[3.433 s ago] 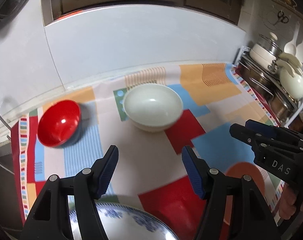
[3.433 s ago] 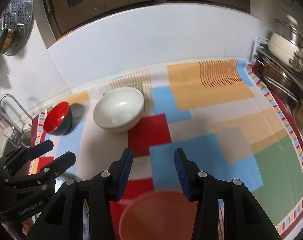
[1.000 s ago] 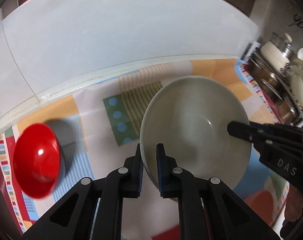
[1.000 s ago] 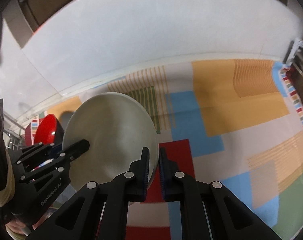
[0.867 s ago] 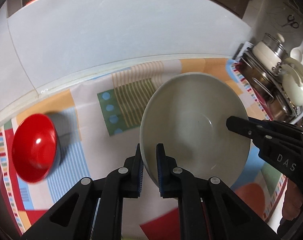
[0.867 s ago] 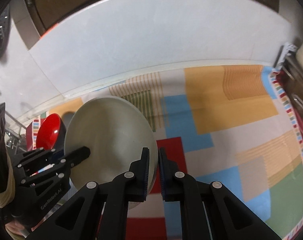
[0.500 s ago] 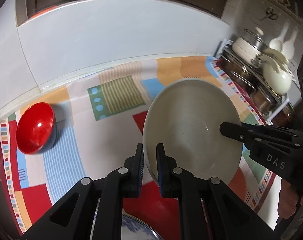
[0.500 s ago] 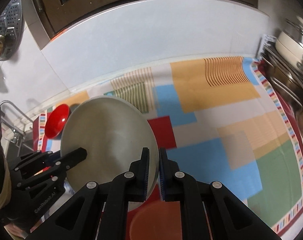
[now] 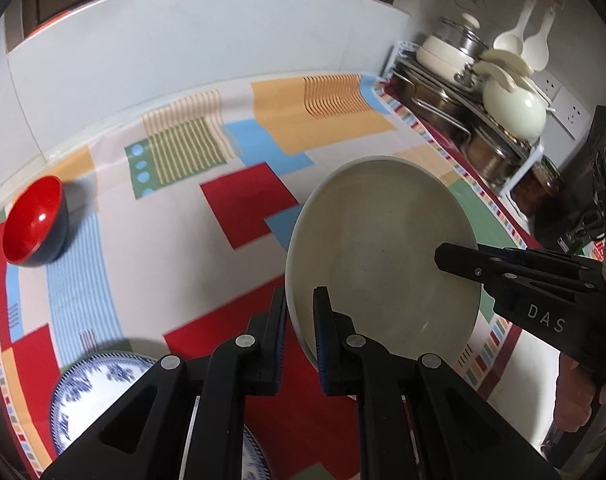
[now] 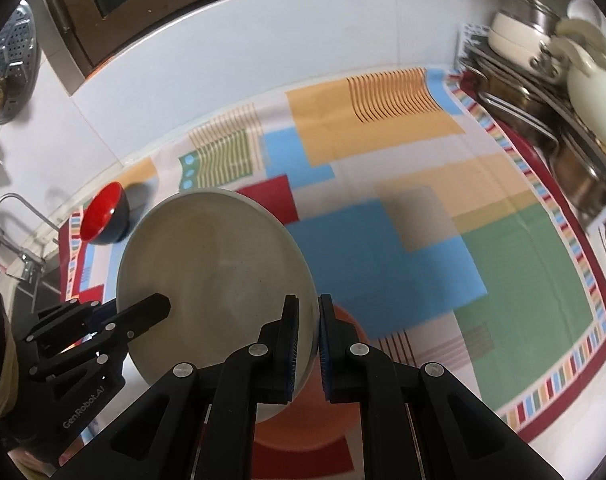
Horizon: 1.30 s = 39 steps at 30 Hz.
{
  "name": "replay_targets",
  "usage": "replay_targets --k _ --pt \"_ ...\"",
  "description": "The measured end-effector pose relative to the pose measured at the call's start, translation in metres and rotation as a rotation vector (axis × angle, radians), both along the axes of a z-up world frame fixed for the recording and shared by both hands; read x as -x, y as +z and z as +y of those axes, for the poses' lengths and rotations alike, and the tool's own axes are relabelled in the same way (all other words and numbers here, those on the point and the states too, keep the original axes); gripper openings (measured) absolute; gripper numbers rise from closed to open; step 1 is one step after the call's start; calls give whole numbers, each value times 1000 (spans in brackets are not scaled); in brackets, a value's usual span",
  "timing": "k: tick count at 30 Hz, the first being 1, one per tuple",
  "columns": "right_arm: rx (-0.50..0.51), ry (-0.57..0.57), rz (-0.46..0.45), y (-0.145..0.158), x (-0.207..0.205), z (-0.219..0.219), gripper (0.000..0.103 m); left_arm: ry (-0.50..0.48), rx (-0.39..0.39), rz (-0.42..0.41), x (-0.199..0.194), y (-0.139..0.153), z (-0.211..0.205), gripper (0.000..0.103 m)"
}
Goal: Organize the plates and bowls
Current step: 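Lift the white bowl with both tools and carry it over the pink bowl, then lower the white bowl into the pink bowl and open both tools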
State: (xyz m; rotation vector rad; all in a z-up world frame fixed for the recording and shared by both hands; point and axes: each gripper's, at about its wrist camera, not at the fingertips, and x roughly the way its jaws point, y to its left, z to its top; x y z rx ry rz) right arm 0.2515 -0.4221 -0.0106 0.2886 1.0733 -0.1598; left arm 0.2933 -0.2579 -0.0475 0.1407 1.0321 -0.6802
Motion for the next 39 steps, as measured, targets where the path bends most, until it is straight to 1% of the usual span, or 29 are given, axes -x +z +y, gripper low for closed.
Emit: replay_targets --k 13,22,31,35,37,39 --pt "-21 -21 74 -22 27 -15 11 -2 -22 66 21 -24 -14 14" --pt "-46 -20 108 -38 31 -21 11 15 -53 58 25 -39 -23 14" --pt "-42 -9 105 -47 29 -25 11 31 -55 58 24 -43 -28 15" --pt "-45 -6 102 -49 30 -27 11 33 -48 61 24 -43 -29 21" --pt "-49 -4 98 -49 30 -28 12 28 -37 66 26 -42 -29 28" --pt "-46 1 96 -49 31 -27 13 24 -13 79 27 -41 -29 40"
